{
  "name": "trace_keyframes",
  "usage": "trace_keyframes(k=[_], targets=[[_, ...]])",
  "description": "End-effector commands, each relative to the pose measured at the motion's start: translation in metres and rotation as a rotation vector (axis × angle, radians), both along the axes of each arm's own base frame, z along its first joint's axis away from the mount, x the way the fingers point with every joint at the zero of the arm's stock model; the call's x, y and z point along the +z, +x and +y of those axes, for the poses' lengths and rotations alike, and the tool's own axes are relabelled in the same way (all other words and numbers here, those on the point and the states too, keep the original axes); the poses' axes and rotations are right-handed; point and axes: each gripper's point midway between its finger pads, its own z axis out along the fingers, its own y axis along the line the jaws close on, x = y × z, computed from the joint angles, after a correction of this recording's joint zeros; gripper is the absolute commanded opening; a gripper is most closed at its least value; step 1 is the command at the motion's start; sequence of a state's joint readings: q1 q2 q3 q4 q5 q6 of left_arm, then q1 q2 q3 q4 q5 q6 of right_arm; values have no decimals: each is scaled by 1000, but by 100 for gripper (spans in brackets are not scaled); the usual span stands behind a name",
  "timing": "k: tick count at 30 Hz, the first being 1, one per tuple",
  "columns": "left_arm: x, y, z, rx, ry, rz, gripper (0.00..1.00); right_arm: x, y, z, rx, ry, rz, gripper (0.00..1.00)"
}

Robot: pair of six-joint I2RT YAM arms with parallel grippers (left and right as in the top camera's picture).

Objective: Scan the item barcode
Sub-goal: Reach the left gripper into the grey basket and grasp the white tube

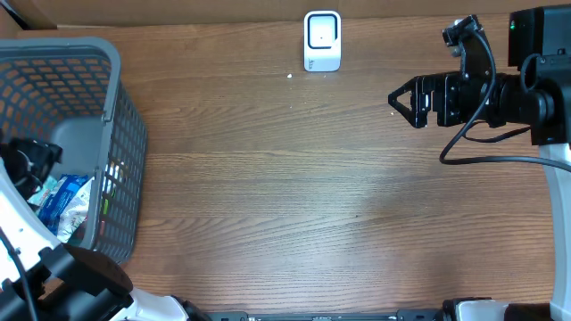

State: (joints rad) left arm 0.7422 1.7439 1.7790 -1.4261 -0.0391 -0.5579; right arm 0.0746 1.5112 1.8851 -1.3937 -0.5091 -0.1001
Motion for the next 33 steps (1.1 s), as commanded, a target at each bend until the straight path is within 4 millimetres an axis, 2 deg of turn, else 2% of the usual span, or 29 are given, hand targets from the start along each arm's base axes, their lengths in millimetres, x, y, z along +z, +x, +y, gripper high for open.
trace_keyframes(k=[1,3,5,10,16,20,21,25,28,33], targets=[[-31,-9,-6,121,-46,44,82,11,-1,4,12,11,-29,100],[-51,-11,-9,153,-62,56,80,11,-2,4,12,11,-28,100],[-70,-13,-10,191,-71,60,72,11,-2,4,12,11,-28,100],[-113,-11,-8,307,-65,25,67,11,-2,4,12,11,-27,100],[-151,-6,-5,379,-38,-40,58,11,-2,4,12,11,-27,100],[-169,-7,-8,375,-29,-61,56,11,-2,4,12,11,-28,100],[-172,-6,-8,374,-26,-65,55,11,-2,4,12,11,-28,100],[-173,-5,-9,367,-30,-75,36,11,-2,4,9,13,-25,100],[-170,1,-10,330,-40,-92,4,11,-2,4,-1,20,-17,100],[-156,19,-7,178,-45,-144,4,11,-2,4,-1,20,-17,100]])
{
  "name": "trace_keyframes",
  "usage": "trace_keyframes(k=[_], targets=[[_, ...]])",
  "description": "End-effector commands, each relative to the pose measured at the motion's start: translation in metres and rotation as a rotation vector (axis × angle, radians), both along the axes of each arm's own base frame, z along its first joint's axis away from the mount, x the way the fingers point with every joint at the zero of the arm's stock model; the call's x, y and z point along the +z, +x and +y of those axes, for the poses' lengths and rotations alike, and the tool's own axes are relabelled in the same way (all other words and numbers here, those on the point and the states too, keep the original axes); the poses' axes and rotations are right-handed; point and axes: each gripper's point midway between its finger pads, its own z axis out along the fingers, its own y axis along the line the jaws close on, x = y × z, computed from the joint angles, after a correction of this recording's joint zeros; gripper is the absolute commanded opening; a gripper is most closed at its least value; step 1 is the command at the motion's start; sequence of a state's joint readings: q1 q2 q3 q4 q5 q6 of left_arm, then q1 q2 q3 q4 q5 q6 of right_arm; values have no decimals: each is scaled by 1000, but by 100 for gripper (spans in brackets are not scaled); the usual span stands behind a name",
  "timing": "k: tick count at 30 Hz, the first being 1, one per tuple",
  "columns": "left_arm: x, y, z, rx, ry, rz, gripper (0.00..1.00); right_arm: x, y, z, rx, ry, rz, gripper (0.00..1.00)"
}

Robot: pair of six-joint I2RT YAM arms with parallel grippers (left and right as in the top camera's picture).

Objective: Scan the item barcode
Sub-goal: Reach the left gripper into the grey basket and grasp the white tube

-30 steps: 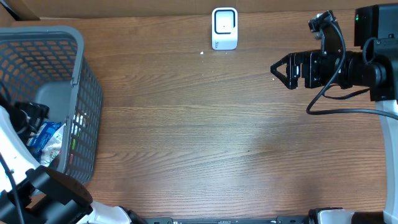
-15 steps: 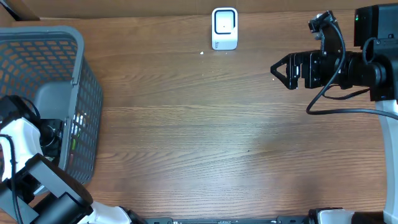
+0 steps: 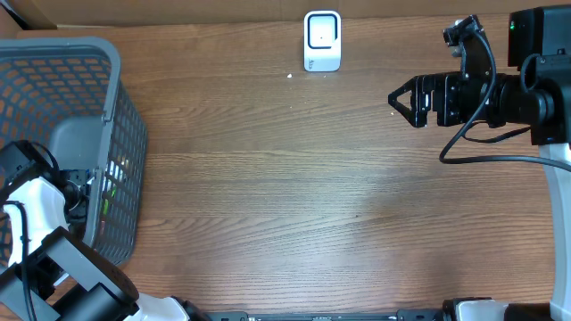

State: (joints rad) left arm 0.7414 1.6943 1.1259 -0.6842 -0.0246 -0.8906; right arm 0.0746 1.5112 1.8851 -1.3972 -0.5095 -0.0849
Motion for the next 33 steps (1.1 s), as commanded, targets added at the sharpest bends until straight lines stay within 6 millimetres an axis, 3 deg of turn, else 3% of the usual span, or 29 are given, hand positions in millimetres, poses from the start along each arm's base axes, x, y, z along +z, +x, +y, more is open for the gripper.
trace_keyframes(k=[1,6,12,17,18,19,21,27,30,33], targets=[[-11,13,-16,-194,-62,-1,4,11,-1,4,9,13,-29,100],[19,38,-17,-353,-54,-87,4,11,-1,4,9,12,-29,100],[58,48,-10,-414,-21,-94,4,11,-1,4,9,12,-29,100],[68,50,-6,-428,-1,-94,4,11,-1,4,9,12,-30,100],[68,50,-6,-439,2,-92,12,11,-1,4,9,12,-30,100],[68,53,-5,-514,35,-85,43,11,-1,4,9,12,-30,100],[69,58,-5,-635,90,-73,59,11,-1,4,9,12,-31,100],[59,78,-27,-1054,200,-1,72,7,-4,4,9,10,-9,100],[45,87,-41,-1193,204,33,84,6,-3,3,7,7,-8,100],[23,89,-46,-1300,204,127,85,7,-1,4,8,9,-17,100]])
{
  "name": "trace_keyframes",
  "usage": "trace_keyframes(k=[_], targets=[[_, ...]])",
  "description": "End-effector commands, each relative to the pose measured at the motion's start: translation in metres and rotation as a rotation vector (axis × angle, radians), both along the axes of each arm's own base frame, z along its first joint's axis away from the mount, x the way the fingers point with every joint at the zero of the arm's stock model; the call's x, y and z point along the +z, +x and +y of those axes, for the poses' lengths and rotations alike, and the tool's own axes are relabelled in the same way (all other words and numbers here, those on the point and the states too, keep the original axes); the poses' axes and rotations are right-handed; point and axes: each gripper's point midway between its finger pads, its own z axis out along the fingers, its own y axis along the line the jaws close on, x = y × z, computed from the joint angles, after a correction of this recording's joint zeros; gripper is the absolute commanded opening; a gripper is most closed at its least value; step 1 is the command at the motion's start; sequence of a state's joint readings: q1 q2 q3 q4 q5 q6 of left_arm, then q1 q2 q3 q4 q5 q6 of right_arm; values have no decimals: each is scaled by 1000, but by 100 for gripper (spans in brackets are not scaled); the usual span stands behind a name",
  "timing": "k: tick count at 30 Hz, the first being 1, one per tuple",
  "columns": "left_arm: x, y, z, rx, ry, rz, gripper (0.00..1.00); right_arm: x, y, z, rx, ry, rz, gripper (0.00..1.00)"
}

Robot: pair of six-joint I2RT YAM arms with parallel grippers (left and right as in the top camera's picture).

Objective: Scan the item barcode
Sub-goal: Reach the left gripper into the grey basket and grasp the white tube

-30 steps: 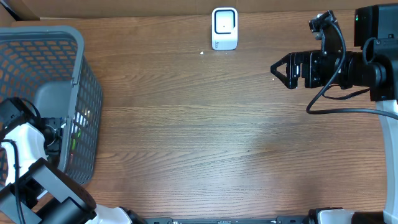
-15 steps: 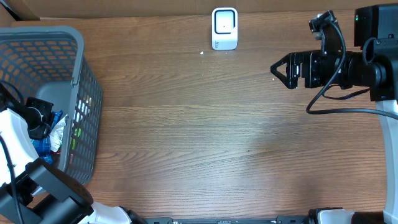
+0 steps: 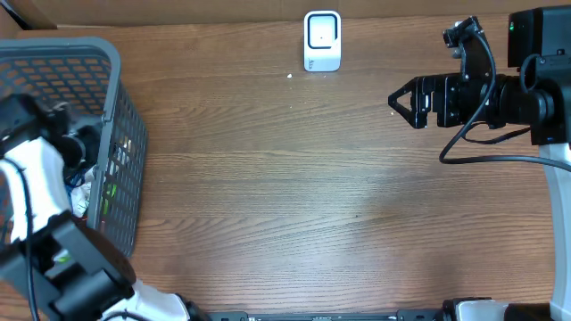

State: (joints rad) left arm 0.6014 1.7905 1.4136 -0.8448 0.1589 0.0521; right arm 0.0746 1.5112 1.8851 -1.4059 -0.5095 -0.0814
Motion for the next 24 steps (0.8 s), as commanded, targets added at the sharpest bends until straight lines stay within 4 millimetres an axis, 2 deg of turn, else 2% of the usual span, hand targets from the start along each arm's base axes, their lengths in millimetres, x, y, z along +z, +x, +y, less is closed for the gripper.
trace_keyframes(k=[1,3,4,10,11,13,15,16,17,21,24], targets=[[-32,2,-3,-215,92,124,88,9,1,4,12,11,-30,100],[-49,-2,-2,-217,107,191,100,9,1,4,12,11,-30,100],[-65,-7,-2,-221,103,248,100,9,1,4,12,11,-30,100],[-106,-15,-8,-225,33,330,100,9,1,4,11,10,-30,100],[-110,-16,-8,-218,26,337,96,9,1,4,12,11,-30,100],[-116,-16,-9,-208,15,345,78,9,1,4,11,10,-30,100],[-119,-16,-9,-197,11,347,38,9,1,4,11,10,-30,100],[-119,-16,-8,-188,10,348,27,9,1,4,11,10,-30,100],[-118,-16,-8,-179,10,346,21,9,1,4,11,10,-31,100],[-109,-12,-4,-134,6,339,14,10,3,4,12,11,-41,100],[-93,-6,0,-111,2,337,6,11,4,5,12,12,-46,100]])
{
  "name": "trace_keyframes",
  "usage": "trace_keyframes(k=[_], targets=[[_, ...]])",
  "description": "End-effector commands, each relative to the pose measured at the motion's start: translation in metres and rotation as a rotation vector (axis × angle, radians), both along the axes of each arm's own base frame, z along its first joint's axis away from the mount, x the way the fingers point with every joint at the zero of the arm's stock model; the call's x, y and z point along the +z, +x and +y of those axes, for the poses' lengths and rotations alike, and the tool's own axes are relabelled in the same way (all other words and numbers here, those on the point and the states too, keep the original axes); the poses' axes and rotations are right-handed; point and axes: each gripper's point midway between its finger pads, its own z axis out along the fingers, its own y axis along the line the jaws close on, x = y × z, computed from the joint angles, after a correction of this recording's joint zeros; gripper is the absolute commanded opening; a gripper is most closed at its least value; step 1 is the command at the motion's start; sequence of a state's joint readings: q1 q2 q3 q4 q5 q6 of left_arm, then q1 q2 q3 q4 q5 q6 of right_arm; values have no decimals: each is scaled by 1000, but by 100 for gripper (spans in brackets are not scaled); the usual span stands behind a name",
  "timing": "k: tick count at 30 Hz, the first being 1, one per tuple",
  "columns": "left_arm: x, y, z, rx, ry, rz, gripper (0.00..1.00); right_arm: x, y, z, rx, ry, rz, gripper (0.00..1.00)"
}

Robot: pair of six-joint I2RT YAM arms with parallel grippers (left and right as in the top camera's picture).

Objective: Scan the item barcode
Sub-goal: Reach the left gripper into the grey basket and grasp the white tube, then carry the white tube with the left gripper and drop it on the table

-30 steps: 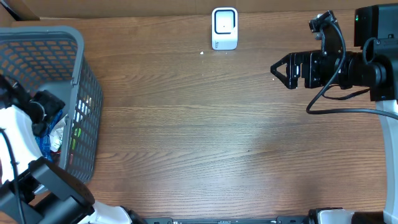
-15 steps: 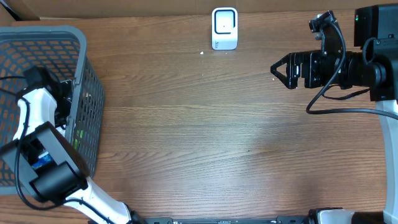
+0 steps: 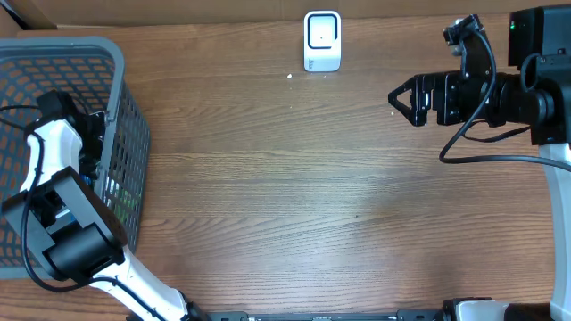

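Observation:
The white barcode scanner (image 3: 322, 40) stands at the table's back edge, near the middle. At the left is the grey mesh basket (image 3: 114, 107), and my left arm reaches down into it along its right wall. The arm's own links hide the left gripper's fingers. A sliver of a blue packet (image 3: 84, 179) shows beside the arm, low in the basket. My right gripper (image 3: 393, 100) hovers at the right, pointing left toward the table's middle. Its fingertips meet and hold nothing.
Green and white packaging (image 3: 119, 198) shows through the basket's right wall. A brown cardboard edge (image 3: 178, 11) runs along the back of the table. The right arm's black cable (image 3: 464, 134) loops beside its wrist.
My left arm has shifted to the right inside the basket, now close against its right wall. Less of the blue packet shows. The right arm and the scanner are unchanged.
My left arm was low at the basket's front left, with a blue and white packet lying in view beside it. Then it was over that packet. Then its wrist was farther back, and now it is by the right wall. The right arm stayed still.

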State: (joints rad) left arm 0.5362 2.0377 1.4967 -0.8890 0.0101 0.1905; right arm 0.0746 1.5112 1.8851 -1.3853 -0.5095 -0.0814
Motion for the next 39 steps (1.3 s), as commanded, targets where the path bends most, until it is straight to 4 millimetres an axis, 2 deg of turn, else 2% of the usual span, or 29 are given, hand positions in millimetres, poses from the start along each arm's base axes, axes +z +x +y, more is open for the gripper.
trace_keyframes(k=[1,6,12,17,21,22,23,24,25,28,30,33,36,39], targets=[[-8,-6,1,67,-28,75,4,8,0,4,12,10,-27,100],[51,14,12,144,-16,23,4,9,1,4,12,11,-32,100],[153,37,17,199,-2,-132,5,9,1,4,12,11,-31,100],[245,46,7,182,7,-334,5,9,1,4,12,11,-32,100],[313,51,-37,90,-128,-543,4,9,1,4,12,11,-32,100],[333,51,-58,41,-189,-609,4,9,1,4,12,11,-32,100],[342,52,-68,14,-218,-638,4,9,1,4,12,11,-32,100],[355,54,-84,-33,-255,-683,6,9,1,4,12,11,-32,100],[366,55,-101,-81,-291,-717,14,9,1,4,12,11,-32,100],[378,60,-151,-204,-373,-742,23,9,1,4,12,11,-32,100],[377,64,-179,-272,-390,-726,23,9,1,4,12,11,-32,100],[366,67,-235,-389,-410,-665,24,9,1,4,11,10,-32,100],[342,67,-284,-480,-362,-563,26,8,1,4,11,10,-28,100],[305,62,-321,-499,-291,-421,26,8,1,2,3,2,-28,100]])
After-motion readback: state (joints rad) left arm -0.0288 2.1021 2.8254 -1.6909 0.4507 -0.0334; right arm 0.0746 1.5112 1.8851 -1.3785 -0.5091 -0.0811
